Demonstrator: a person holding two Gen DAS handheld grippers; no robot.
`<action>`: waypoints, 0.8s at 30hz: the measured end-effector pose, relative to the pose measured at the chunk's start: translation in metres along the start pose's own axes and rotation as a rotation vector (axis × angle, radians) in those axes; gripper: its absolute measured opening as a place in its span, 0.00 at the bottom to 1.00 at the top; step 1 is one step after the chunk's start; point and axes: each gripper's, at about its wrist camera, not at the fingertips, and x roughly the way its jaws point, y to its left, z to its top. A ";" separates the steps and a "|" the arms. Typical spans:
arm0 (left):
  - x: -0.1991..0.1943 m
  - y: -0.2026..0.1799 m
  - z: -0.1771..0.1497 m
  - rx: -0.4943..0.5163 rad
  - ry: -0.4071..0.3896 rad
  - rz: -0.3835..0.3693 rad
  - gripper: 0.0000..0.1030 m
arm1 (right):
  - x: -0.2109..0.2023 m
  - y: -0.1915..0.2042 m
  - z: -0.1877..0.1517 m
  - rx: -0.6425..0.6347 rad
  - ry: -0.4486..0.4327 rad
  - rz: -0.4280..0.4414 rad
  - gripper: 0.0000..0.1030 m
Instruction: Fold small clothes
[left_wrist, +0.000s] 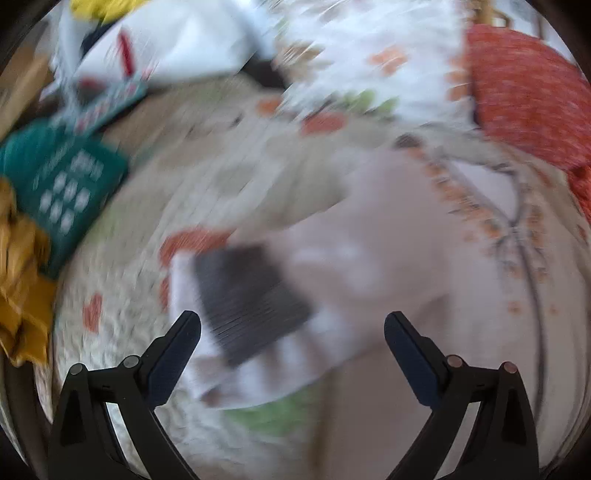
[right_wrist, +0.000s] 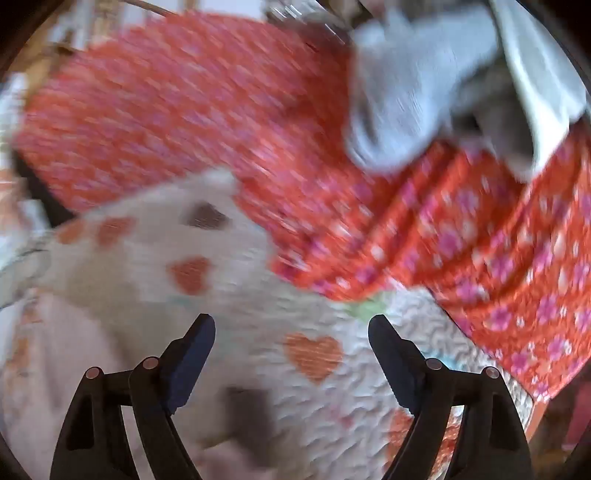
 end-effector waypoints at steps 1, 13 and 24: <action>0.007 0.008 -0.001 -0.024 0.024 0.001 0.97 | -0.008 0.012 -0.001 -0.011 0.003 0.061 0.86; 0.005 0.087 -0.005 -0.319 0.017 0.097 0.07 | -0.044 0.147 -0.056 -0.378 0.025 0.260 0.87; -0.033 0.152 -0.021 -0.669 -0.142 0.106 0.39 | -0.022 0.096 -0.032 -0.170 0.050 0.204 0.87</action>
